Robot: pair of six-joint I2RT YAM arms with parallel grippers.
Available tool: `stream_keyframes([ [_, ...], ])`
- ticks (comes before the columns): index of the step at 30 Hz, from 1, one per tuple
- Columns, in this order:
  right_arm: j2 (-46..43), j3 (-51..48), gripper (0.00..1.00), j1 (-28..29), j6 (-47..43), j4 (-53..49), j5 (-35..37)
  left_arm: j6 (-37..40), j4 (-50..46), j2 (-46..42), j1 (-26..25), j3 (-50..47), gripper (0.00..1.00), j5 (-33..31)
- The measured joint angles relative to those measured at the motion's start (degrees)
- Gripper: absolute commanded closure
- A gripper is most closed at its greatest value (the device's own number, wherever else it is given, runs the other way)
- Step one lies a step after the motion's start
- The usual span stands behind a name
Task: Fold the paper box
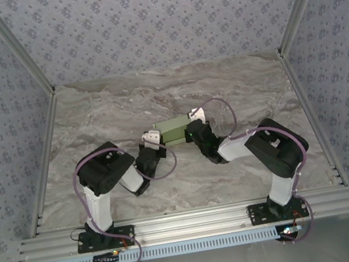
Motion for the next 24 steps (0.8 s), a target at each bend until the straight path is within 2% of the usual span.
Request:
stream_keyframes([
  [17, -0.17, 1.18, 1.0, 0.59, -0.39, -2.67, 1.49, -0.87, -6.99, -4.87, -0.04, -1.49, 0.69, 0.24],
  [24, -0.39, 1.7, 1.0, 0.66, -0.66, -4.24, 1.95, -1.73, -12.09, -10.73, -0.5, -3.17, 0.59, 1.73],
])
